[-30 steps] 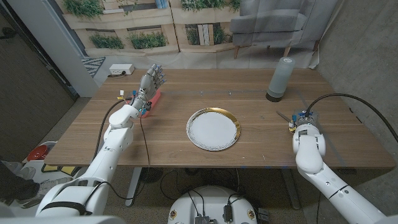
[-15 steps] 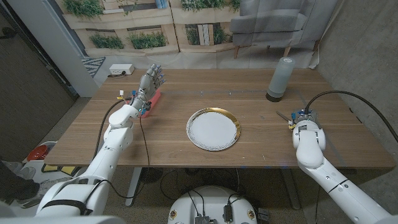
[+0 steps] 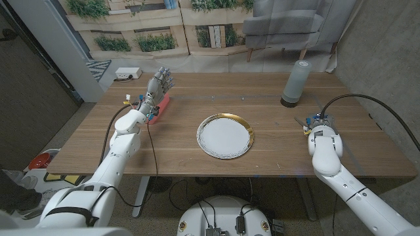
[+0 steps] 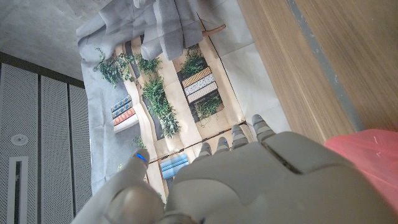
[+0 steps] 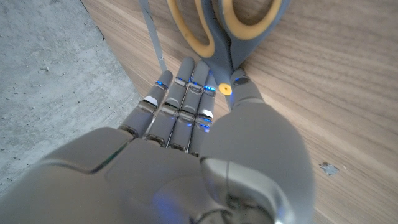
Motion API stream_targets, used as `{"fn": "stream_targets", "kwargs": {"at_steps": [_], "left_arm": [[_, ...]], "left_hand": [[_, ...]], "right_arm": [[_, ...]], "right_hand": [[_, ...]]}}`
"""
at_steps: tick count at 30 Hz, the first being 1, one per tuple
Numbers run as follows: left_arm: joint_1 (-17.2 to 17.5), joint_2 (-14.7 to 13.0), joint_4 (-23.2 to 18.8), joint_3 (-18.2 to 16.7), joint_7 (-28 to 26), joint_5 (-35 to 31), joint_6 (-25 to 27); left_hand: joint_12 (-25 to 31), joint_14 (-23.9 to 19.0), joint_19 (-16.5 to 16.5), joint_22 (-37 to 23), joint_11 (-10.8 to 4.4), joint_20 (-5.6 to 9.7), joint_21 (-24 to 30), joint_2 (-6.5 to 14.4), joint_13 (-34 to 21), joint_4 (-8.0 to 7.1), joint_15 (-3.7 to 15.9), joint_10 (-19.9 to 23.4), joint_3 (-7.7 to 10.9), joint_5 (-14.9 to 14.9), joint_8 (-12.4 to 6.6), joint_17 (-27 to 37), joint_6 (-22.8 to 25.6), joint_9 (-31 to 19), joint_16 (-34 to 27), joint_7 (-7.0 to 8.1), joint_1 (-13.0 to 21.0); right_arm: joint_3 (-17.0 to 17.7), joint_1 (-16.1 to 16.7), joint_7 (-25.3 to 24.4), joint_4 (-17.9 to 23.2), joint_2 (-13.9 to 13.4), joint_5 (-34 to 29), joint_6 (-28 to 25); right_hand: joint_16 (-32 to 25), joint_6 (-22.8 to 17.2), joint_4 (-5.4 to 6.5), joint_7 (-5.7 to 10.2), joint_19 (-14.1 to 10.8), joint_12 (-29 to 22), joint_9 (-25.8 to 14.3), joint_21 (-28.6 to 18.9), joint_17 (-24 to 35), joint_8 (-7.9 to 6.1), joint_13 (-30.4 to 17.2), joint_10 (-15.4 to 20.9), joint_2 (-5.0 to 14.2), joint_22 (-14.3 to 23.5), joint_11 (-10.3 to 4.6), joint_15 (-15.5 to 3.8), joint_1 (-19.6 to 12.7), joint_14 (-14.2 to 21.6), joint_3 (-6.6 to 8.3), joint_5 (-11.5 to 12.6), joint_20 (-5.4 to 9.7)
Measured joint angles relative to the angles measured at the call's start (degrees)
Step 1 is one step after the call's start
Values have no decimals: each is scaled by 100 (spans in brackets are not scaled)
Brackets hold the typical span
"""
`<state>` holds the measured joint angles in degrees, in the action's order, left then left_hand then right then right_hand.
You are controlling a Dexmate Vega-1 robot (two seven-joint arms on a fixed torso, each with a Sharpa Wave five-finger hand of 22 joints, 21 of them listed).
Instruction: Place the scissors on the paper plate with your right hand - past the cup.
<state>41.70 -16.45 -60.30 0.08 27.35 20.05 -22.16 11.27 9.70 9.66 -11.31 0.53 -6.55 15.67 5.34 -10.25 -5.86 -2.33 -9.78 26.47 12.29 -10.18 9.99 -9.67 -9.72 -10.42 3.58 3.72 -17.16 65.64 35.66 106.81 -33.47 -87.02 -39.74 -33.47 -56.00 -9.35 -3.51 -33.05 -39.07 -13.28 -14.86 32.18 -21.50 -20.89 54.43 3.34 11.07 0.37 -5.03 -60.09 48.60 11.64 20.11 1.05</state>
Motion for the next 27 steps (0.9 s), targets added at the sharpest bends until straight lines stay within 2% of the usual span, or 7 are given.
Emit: {"fn": "stream_targets", "kwargs": {"at_steps": [10,23,25,27], "left_arm": [[-31,3,62,3,7,5,-26],[-22,3,42,3,7,10,-35],[-14,4,29,3,7,10,-35],[-2,3,5,4,6,11,-35]], "left_hand": [[0,0,0,0,0,0,-22,0,0,-24,0,0,-24,-2,0,0,0,0,0,0,0],[0,0,0,0,0,0,-40,0,0,1,0,0,-49,-2,0,0,0,0,0,0,0],[0,0,0,0,0,0,-45,0,0,1,0,0,-49,-3,0,0,0,0,0,0,0],[0,0,0,0,0,0,-45,0,0,1,0,0,-49,-3,0,0,0,0,0,0,0]], "right_arm": [[-12,-12,-152,-15,-11,157,51],[-10,34,-388,83,-91,364,55],[-8,46,-415,109,-104,384,53],[-8,59,-449,135,-116,408,42]], "right_hand": [[-235,-244,-15,-95,-222,-257,-1,-132,248,-1,-183,261,-90,0,114,94,-90,95,15,-39,37],[-346,-390,-14,-120,-344,-397,-2,-199,408,-2,-310,394,-112,27,102,116,-113,157,16,-86,98],[-365,-451,-5,-118,-344,-484,-1,-199,434,-2,-390,473,-114,27,70,71,-114,237,25,-107,98],[-391,-451,10,-117,-344,-482,-1,-199,460,-2,-375,493,-170,27,64,72,-171,236,40,-107,98]]}}
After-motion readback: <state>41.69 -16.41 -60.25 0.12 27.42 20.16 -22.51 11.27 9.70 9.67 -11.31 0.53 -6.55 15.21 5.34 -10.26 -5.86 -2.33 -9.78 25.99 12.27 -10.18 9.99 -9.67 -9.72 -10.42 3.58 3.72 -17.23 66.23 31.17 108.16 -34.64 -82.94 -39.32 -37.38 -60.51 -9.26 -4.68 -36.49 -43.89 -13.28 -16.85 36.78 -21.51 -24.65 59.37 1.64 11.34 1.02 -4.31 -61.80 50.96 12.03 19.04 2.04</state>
